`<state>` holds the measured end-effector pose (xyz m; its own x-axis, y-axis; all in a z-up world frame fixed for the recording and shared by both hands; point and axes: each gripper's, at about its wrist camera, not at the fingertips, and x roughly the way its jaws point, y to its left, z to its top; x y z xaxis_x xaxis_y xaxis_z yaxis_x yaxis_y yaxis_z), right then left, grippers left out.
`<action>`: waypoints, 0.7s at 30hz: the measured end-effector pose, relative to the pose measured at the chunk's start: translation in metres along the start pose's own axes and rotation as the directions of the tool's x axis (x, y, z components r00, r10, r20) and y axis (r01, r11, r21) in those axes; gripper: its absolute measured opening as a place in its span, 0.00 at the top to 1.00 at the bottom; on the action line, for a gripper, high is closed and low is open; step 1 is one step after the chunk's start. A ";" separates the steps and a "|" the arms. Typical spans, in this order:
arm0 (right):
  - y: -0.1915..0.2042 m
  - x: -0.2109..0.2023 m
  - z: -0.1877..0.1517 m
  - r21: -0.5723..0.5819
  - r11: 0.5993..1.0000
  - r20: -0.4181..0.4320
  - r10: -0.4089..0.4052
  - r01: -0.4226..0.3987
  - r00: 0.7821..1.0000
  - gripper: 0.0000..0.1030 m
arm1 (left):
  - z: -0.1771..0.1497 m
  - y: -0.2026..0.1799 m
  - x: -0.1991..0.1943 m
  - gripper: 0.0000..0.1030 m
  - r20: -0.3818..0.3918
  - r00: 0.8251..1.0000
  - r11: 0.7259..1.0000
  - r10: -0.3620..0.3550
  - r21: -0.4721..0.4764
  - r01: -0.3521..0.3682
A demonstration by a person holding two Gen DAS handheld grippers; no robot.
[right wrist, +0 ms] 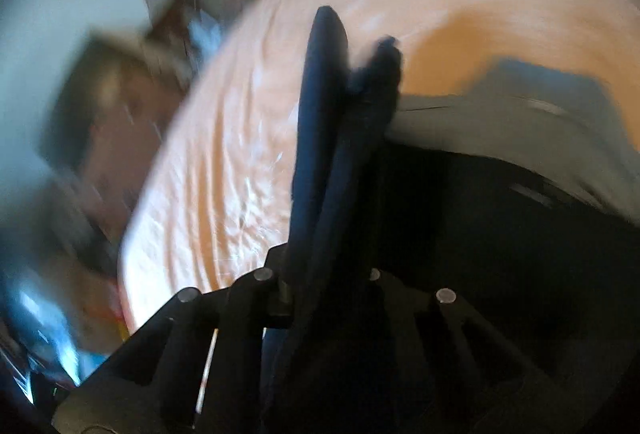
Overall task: Fold small clothes
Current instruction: 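Grasp the folded navy jacket with the right gripper and lift it while the left gripper holds it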
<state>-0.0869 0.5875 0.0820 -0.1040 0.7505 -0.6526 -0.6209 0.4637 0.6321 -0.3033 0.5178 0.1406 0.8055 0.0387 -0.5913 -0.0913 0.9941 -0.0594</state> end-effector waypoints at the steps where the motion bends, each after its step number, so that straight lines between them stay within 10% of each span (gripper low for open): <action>1: -0.023 -0.029 -0.009 0.044 0.999 0.051 0.011 -0.013 0.999 0.91 | 0.005 -0.022 0.006 0.92 -0.008 0.998 0.998 -0.056 0.039 0.056; 9: -0.199 -0.143 -0.096 0.345 0.937 0.160 -0.003 -0.053 0.987 0.91 | -0.002 -0.181 0.093 0.85 -0.220 0.927 0.917 -0.303 0.199 0.347; 21: -0.246 -0.146 -0.114 0.365 0.911 0.213 0.121 -0.194 0.970 0.92 | -0.027 -0.219 0.136 0.76 -0.320 0.912 0.908 -0.257 0.244 0.342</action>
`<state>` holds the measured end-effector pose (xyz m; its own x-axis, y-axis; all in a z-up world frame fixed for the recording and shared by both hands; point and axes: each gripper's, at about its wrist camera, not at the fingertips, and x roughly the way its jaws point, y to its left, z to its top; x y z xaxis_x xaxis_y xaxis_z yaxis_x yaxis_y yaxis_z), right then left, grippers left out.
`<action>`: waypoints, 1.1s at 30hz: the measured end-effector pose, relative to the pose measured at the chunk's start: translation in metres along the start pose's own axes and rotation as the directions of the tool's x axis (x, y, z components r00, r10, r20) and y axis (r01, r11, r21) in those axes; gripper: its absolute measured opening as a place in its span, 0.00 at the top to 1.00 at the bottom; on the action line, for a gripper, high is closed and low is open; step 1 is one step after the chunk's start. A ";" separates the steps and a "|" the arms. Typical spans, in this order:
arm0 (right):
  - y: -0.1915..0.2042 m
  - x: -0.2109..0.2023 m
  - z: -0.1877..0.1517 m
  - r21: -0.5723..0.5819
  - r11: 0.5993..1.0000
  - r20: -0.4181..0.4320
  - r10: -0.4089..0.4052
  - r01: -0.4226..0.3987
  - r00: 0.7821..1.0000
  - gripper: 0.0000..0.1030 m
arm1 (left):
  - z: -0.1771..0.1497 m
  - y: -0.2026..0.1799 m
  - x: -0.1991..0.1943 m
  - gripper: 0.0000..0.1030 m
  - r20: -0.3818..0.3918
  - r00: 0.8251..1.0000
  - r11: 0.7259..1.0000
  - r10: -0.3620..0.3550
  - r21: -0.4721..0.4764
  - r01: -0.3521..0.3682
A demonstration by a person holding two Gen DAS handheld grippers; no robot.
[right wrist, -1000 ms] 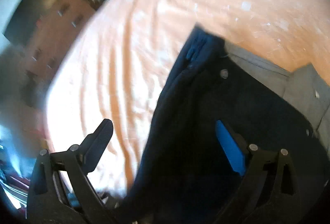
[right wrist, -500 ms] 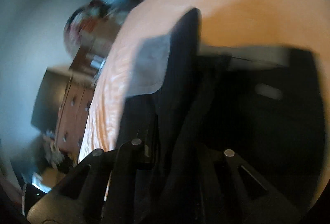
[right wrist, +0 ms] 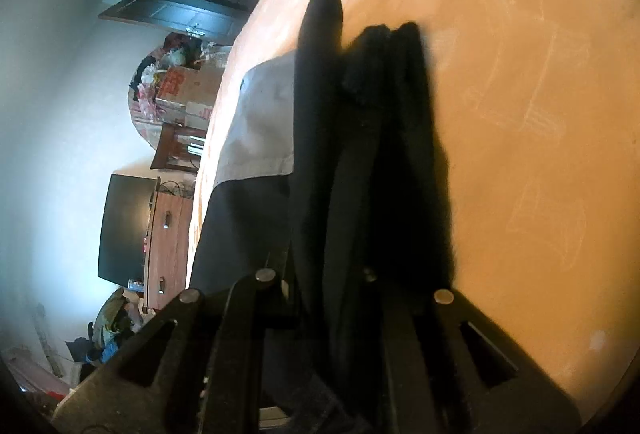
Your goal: Fold small clothes
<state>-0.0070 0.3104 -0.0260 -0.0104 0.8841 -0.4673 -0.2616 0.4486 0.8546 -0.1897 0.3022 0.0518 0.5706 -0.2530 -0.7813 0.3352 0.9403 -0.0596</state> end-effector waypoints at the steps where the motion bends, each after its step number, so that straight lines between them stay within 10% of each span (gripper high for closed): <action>1: -0.003 -0.005 -0.007 0.005 1.000 0.009 0.010 -0.010 1.000 0.92 | -0.002 -0.001 0.000 0.75 -0.001 1.000 1.000 0.001 0.006 -0.001; 6: -0.002 -0.011 -0.023 0.040 0.999 -0.059 0.031 -0.029 0.998 0.80 | -0.009 -0.013 -0.027 0.69 -0.001 1.000 0.999 -0.016 0.030 0.016; 10: 0.019 -0.033 -0.048 -0.012 1.000 -0.104 0.002 -0.004 0.995 0.43 | -0.035 -0.006 -0.092 0.66 0.070 0.997 1.000 -0.018 0.014 0.017; 13: 0.030 -0.044 -0.080 -0.054 0.998 -0.139 -0.028 0.021 0.990 0.41 | -0.064 0.011 -0.148 0.61 0.136 0.990 0.998 0.032 -0.049 -0.025; 15: 0.032 -0.047 -0.095 -0.071 0.996 -0.132 -0.056 0.047 0.990 0.45 | -0.081 0.025 -0.170 0.57 0.157 0.985 0.992 0.078 -0.107 -0.061; 17: 0.029 -0.047 -0.105 -0.086 0.989 -0.108 -0.127 0.118 0.986 0.89 | -0.094 0.043 -0.184 0.56 0.165 0.979 0.981 0.121 -0.170 -0.093; 18: 0.027 -0.047 -0.107 -0.073 0.990 -0.095 -0.127 0.121 0.987 0.94 | -0.104 0.058 -0.188 0.56 0.155 0.976 0.967 0.155 -0.225 -0.118; 22: 0.011 -0.064 -0.118 -0.012 0.997 -0.025 -0.070 0.070 0.997 0.98 | -0.115 0.091 -0.202 0.57 0.150 0.966 0.930 0.209 -0.337 -0.149; 28: -0.004 -0.058 -0.113 -0.013 0.996 -0.016 -0.094 0.094 0.995 1.00 | -0.087 0.086 -0.191 0.57 0.206 0.957 0.962 0.204 -0.221 -0.157; 32: -0.014 -0.062 -0.115 -0.016 0.998 0.007 -0.068 0.068 0.998 1.00 | -0.109 0.094 -0.088 0.50 -0.088 0.975 0.970 0.202 -0.121 -0.212; 33: -0.012 -0.061 -0.117 -0.017 0.998 0.007 -0.067 0.067 0.998 1.00 | -0.114 0.094 -0.089 0.50 -0.049 0.979 0.971 0.200 -0.122 -0.204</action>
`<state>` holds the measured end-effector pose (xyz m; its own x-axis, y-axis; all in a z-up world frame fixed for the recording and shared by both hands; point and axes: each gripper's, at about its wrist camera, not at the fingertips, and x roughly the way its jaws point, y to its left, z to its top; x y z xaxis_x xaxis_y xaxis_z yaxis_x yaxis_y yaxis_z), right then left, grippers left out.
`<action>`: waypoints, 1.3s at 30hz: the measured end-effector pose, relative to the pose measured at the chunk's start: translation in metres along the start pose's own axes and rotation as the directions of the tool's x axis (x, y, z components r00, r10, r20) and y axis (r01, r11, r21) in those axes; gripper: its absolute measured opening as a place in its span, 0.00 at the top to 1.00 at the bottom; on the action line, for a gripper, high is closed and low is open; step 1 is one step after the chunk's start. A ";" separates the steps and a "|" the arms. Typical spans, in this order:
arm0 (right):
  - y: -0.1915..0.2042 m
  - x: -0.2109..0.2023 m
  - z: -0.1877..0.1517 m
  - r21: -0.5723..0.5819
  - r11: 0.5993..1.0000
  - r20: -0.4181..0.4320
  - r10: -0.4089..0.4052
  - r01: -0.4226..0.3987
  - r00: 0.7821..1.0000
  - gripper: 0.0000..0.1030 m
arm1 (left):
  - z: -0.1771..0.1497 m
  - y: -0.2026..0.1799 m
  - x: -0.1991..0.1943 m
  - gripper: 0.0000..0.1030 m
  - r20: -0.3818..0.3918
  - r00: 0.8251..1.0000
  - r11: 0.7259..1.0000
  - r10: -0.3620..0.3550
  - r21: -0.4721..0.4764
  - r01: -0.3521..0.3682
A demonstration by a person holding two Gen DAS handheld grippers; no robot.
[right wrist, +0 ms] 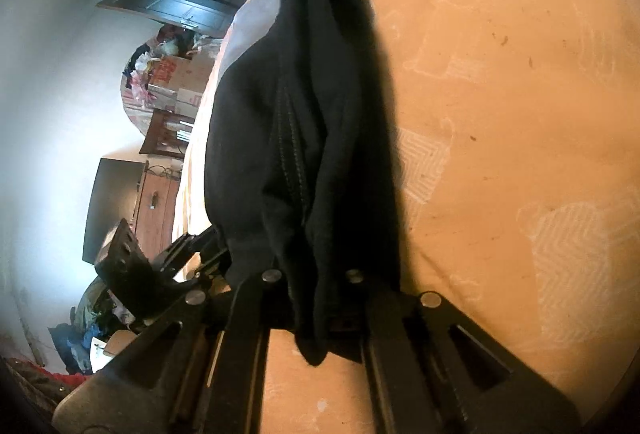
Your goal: Fold small clothes
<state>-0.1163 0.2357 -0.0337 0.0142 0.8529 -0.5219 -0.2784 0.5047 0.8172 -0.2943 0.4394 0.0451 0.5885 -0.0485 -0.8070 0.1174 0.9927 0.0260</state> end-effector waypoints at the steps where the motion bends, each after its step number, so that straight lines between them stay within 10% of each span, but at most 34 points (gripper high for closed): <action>1: -0.001 -0.001 0.000 -0.004 1.000 0.003 0.005 -0.005 1.000 1.00 | 0.006 0.001 -0.008 0.50 -0.015 1.000 1.000 -0.004 -0.001 0.004; 4: -0.003 0.001 0.000 -0.009 0.999 0.008 0.035 -0.035 0.999 1.00 | 0.024 0.011 -0.045 0.74 0.085 0.991 0.993 -0.108 -0.039 0.111; 8: -0.004 -0.001 -0.002 -0.016 0.999 0.012 0.045 -0.045 0.999 1.00 | 0.069 0.036 -0.069 0.75 0.262 0.961 0.992 -0.093 -0.057 0.112; 12: 0.003 0.004 -0.001 -0.019 0.998 0.009 0.055 -0.054 0.998 1.00 | 0.074 0.052 0.043 0.57 -0.003 1.000 1.000 0.003 0.002 -0.003; 20: -0.009 -0.002 -0.002 -0.037 0.996 0.013 0.081 -0.081 0.997 1.00 | 0.152 0.084 0.023 0.77 0.214 0.976 0.999 -0.044 -0.007 0.046; 23: -0.013 -0.003 -0.002 -0.035 0.995 0.015 0.095 -0.094 0.995 1.00 | 0.177 0.107 0.066 0.77 0.161 0.987 1.000 0.011 -0.024 -0.007; 26: -0.016 -0.003 -0.002 -0.030 0.993 0.015 0.115 -0.115 0.993 1.00 | 0.165 0.127 0.136 0.70 -0.025 0.999 0.999 0.023 -0.044 -0.025; 29: -0.014 -0.003 -0.004 -0.025 0.993 0.013 0.119 -0.119 0.993 1.00 | 0.166 0.113 0.125 0.75 -0.009 0.996 0.996 0.091 0.002 -0.091; 39: 0.017 -0.023 -0.022 -0.073 0.994 0.094 -0.072 0.079 0.993 0.90 | 0.051 0.093 -0.037 0.55 0.049 0.999 0.984 -0.002 -0.175 0.011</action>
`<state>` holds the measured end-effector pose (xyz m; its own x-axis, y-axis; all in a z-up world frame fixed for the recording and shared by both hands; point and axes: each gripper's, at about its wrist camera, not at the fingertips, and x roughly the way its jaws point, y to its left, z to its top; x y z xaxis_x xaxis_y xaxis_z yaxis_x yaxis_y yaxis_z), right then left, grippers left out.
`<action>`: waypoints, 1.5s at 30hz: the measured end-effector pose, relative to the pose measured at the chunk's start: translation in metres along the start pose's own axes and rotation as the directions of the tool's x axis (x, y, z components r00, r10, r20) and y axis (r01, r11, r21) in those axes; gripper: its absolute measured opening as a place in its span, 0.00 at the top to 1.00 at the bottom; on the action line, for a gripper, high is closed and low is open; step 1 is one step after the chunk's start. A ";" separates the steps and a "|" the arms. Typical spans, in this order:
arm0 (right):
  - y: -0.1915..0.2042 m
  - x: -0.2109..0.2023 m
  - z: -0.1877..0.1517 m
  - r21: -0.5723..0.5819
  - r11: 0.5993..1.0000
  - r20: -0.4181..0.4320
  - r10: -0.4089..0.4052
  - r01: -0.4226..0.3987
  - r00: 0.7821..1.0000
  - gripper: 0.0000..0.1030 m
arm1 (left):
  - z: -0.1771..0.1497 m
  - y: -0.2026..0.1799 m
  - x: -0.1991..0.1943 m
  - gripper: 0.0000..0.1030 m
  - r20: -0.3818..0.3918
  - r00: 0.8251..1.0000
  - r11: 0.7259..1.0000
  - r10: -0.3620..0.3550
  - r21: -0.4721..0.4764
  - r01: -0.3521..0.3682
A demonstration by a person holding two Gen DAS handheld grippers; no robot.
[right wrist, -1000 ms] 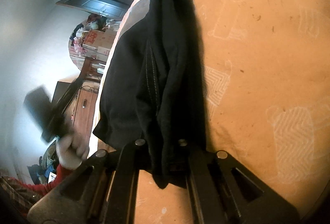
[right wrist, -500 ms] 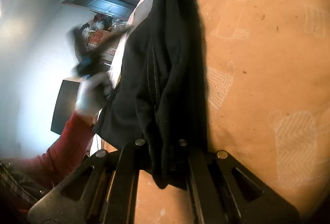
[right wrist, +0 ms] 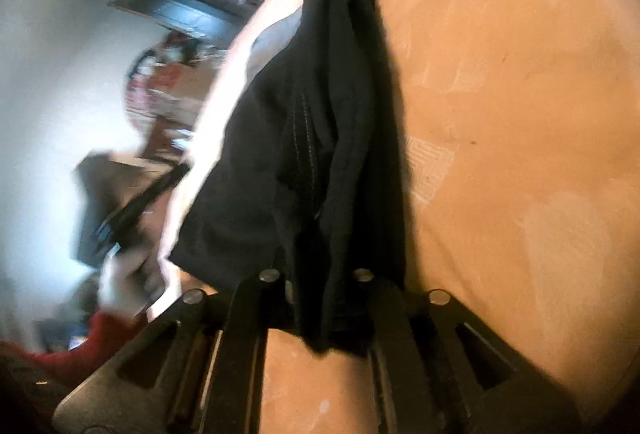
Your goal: Fold small clothes
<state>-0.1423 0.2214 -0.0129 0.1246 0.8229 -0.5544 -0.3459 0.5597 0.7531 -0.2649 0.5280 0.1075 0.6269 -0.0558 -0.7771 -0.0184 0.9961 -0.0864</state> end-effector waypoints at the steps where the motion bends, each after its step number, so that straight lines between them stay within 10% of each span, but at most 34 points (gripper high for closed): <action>1: 0.011 -0.010 -0.007 -0.026 0.997 0.023 -0.066 0.067 0.998 0.80 | -0.020 -0.003 -0.010 0.55 -0.012 1.000 1.000 0.008 0.001 -0.008; 5: 0.057 -0.044 -0.047 -0.150 0.936 0.126 -0.302 0.319 0.945 0.20 | -0.107 -0.020 -0.036 0.50 -0.102 0.992 0.998 0.070 0.010 -0.070; 11: 0.094 -0.045 -0.111 -0.329 0.707 0.181 -0.603 0.626 0.777 0.07 | -0.164 -0.044 -0.049 0.38 -0.079 0.984 0.984 0.163 -0.059 -0.167; 15: 0.093 -0.034 -0.128 -0.396 0.597 0.195 -0.688 0.698 0.699 0.00 | -0.164 -0.035 -0.045 0.04 -0.112 0.962 0.958 0.250 -0.115 -0.263; 27: 0.088 -0.035 -0.134 -0.341 0.636 0.227 -0.659 0.692 0.717 0.00 | -0.162 -0.003 -0.042 0.00 -0.098 0.976 0.938 0.196 -0.270 -0.216; 45: 0.083 -0.029 -0.124 -0.285 0.661 0.216 -0.662 0.694 0.718 0.00 | -0.163 -0.011 -0.037 0.00 -0.026 0.969 0.940 0.245 -0.238 -0.244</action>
<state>-0.2898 0.2314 0.0218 0.5192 0.2417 -0.8197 -0.4067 0.9135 0.0118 -0.4148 0.5083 0.0357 0.5830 0.1884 -0.7904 -0.3554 0.9339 -0.0395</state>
